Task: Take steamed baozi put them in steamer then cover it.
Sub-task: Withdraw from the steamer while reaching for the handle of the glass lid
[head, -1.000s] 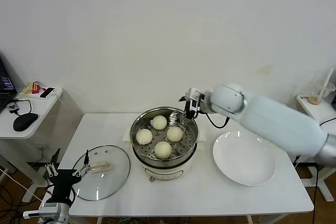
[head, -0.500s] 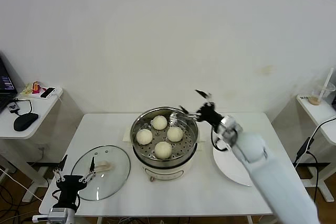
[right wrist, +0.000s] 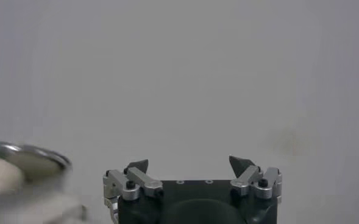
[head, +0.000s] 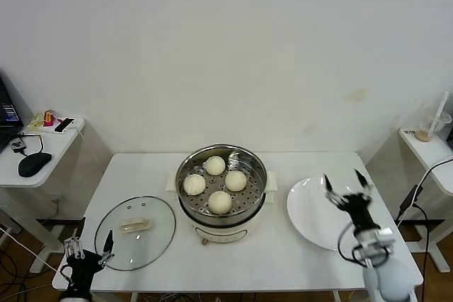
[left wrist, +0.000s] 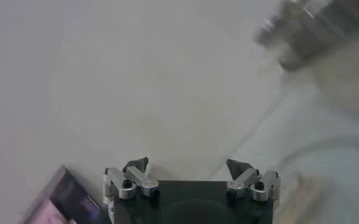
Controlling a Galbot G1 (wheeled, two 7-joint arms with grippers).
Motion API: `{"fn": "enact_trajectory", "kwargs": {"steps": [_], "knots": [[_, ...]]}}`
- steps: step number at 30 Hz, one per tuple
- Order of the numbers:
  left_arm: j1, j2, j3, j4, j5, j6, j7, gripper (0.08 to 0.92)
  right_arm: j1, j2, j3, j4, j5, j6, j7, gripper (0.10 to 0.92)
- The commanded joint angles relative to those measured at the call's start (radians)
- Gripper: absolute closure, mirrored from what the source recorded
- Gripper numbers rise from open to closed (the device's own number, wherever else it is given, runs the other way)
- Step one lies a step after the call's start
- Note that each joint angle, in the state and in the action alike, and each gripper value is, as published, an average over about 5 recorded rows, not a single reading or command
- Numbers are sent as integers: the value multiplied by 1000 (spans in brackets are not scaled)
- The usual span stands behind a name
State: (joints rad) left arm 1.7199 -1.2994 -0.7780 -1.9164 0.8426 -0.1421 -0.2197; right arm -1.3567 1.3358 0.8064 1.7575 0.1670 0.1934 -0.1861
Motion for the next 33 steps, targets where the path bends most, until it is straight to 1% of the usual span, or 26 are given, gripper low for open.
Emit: {"fn": "enact_trajectory", "kwargs": {"steps": [1, 12, 20, 26, 33], "knots": [[0, 35, 15, 70, 528, 21, -67, 177, -180, 121, 192, 5, -48, 106, 51, 203], [-168, 115, 137, 203, 489, 42, 9, 177, -210, 171, 186, 0, -113, 119, 58, 203], [-274, 136, 171, 300, 459, 46, 46, 177, -224, 179, 189, 9, -119, 105, 68, 203], [-317, 154, 177, 357, 436, 46, 53, 177, -237, 180, 195, 20, -132, 99, 69, 203], [-347, 162, 188, 383, 415, 47, 57, 177, -248, 194, 185, 22, -159, 102, 71, 203]]}}
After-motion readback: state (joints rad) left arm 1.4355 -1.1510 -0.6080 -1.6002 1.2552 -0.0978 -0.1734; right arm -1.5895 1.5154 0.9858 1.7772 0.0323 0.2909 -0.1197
